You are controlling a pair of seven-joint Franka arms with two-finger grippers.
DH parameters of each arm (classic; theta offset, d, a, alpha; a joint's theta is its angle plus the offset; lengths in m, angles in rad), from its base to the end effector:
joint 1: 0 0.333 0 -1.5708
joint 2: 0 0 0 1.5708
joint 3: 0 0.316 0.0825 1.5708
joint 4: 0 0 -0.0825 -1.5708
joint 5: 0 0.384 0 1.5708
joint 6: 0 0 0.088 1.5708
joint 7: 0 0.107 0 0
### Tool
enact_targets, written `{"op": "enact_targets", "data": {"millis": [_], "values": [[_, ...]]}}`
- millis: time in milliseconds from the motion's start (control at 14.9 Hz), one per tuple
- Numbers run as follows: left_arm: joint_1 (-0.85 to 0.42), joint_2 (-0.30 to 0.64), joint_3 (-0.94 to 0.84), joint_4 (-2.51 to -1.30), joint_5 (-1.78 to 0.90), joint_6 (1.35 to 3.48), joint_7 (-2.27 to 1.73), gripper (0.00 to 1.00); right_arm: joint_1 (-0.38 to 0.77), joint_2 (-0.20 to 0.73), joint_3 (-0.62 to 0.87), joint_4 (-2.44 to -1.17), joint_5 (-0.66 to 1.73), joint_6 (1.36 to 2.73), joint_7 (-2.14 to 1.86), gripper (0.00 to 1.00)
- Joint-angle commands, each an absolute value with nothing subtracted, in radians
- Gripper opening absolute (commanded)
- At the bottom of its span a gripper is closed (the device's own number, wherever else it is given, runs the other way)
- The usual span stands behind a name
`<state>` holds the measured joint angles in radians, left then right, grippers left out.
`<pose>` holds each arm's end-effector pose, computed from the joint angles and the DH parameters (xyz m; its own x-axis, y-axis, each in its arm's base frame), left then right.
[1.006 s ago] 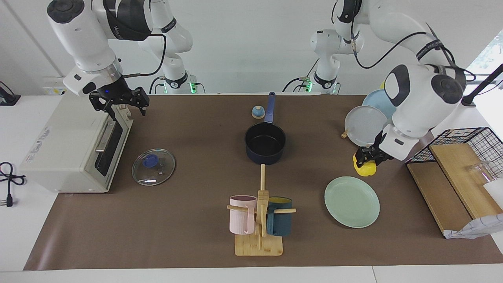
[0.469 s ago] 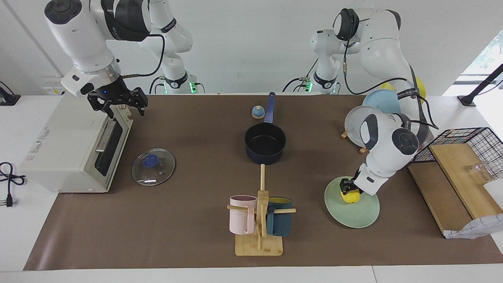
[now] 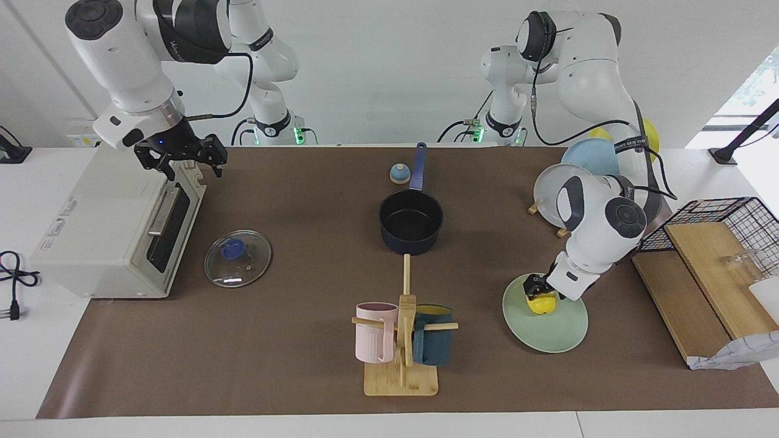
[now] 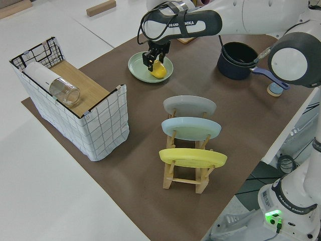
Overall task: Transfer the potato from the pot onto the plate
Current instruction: 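Lower the potato onto the green plate and open the left gripper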
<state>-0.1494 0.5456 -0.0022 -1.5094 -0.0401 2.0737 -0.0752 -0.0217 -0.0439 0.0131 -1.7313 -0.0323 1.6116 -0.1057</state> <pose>0.6944 -0.1079 0.3493 0.9983 -0.0567 0.0155 -0.0573 -0.9976 0.0379 0.5391 -0.0078 0.5763 0.9920 0.0982 -0.0788 0.1004 -0.9946 0.0245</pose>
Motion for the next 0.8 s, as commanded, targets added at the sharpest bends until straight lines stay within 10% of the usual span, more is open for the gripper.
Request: {"op": "enact_targets", "data": {"millis": [0, 737], "values": [[-0.134, 0.402, 0.003, -1.526, -0.02, 2.011, -0.077, 1.0, 0.041, -0.04, -0.047, -1.72, -0.037, 1.603, -0.084, 1.0], [-0.094, -0.04, 0.015, -1.6, -0.015, 1.502, -0.081, 1.0, 0.037, -0.02, -0.043, -1.701, -0.043, 1.58, -0.084, 1.0]]}}
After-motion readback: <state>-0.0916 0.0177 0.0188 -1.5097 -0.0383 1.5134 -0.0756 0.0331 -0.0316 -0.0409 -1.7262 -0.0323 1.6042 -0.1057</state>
